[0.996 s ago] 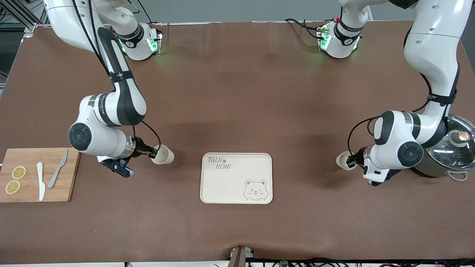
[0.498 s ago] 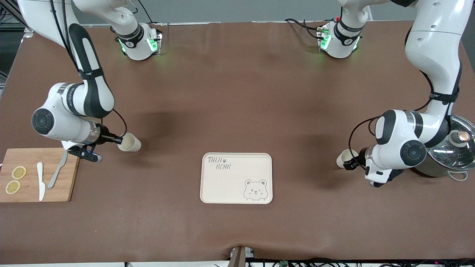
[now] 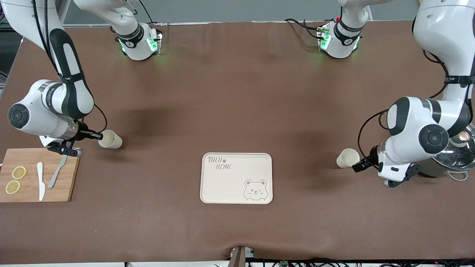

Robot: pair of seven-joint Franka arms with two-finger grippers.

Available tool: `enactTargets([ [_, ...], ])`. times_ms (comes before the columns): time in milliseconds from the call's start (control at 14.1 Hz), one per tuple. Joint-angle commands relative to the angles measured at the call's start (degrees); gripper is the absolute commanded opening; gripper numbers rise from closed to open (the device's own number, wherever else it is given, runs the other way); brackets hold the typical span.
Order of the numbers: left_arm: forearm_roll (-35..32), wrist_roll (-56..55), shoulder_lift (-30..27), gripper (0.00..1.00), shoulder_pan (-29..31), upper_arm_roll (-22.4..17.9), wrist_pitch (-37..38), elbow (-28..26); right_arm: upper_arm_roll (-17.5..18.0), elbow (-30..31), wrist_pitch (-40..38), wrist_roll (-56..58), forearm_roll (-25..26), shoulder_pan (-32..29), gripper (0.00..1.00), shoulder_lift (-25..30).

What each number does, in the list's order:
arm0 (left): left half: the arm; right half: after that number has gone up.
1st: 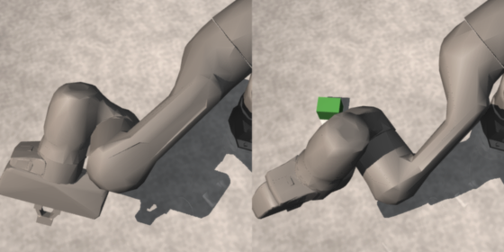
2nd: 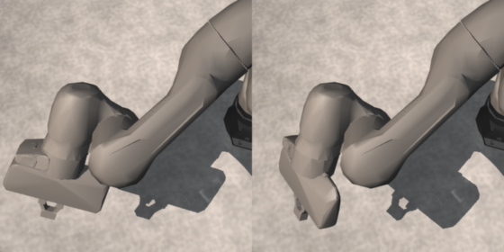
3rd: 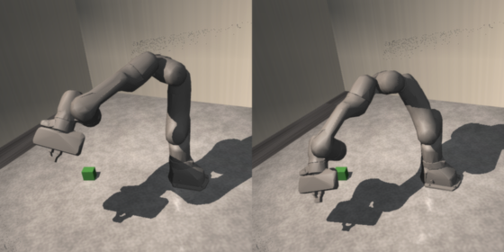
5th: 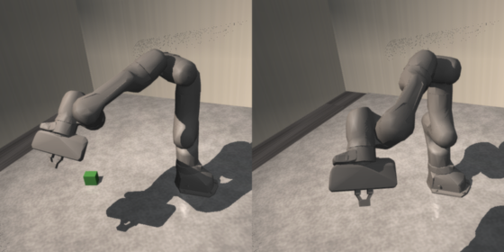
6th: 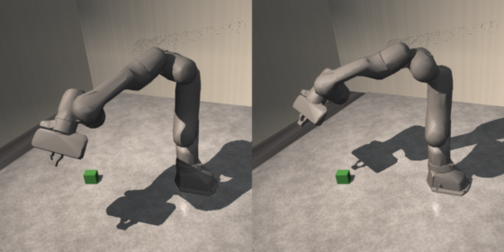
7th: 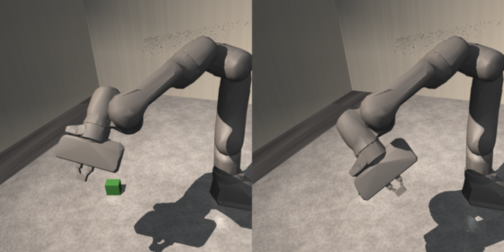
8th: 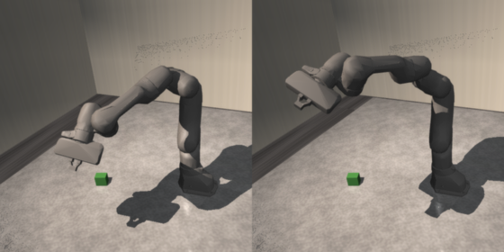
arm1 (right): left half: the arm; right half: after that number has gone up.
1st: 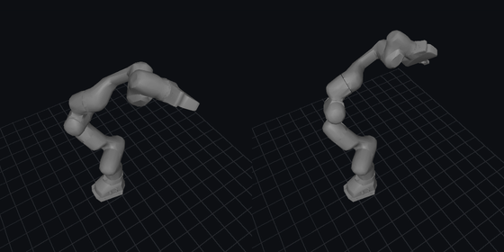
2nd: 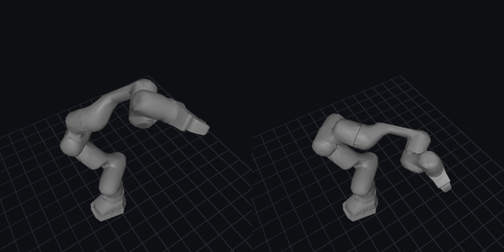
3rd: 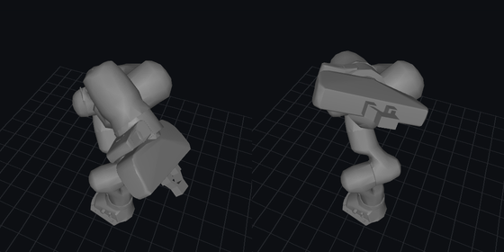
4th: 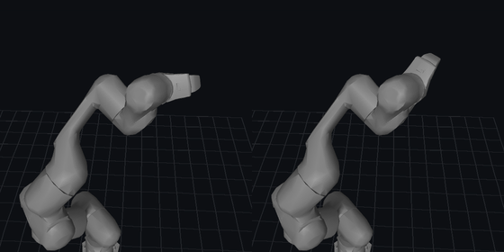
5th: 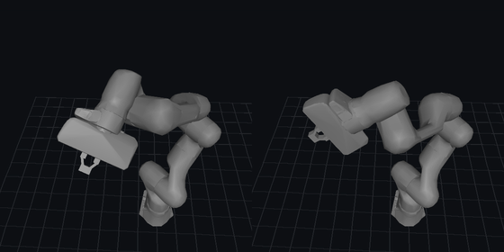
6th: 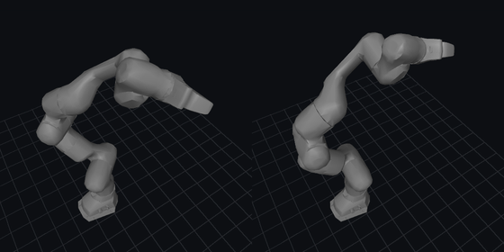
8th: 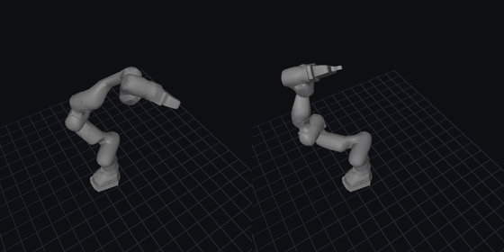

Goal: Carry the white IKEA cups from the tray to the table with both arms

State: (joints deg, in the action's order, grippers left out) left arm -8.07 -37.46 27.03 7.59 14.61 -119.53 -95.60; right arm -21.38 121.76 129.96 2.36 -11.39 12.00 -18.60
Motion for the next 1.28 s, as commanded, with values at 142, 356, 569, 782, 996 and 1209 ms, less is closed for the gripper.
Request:
enactTargets([
  [142, -0.02, 4.58, -4.96, 1.0, 0.67, 0.33, 0.44, -0.9, 0.81, 4.37, 4.95, 0.1, 1.02, -0.66, 0.69, 1.19],
  [356, -0.11, 9.59, -7.69, 1.0, 1.46, -0.02, 2.01, -0.11, 0.81, -0.7, -4.66, -0.25, 0.93, -0.4, 1.0, 1.98],
  [569, -0.11, 14.07, -9.98, 1.0, 2.69, 0.07, 6.4, 1.82, 0.72, -12.05, -16.75, -0.26, 0.84, -2.24, 1.0, 1.11],
  [782, -0.11, 15.93, -11.99, 1.0, 2.78, -0.19, 10.45, 3.58, 0.81, -21.26, -16.67, 0.18, 0.67, -2.42, 1.0, -0.56],
  [996, -0.2, 16.63, -14.89, 1.0, 2.78, -0.19, 15.28, 4.11, 0.81, -33.3, -22.63, 0.45, 1.37, -2.6, 1.0, -1.97],
  [1209, -0.02, 18.04, -18.23, 1.0, 2.78, -0.19, 19.15, 4.72, 0.64, -40.44, -28.87, 0.45, 1.37, -3.82, 1.0, -1.88],
])
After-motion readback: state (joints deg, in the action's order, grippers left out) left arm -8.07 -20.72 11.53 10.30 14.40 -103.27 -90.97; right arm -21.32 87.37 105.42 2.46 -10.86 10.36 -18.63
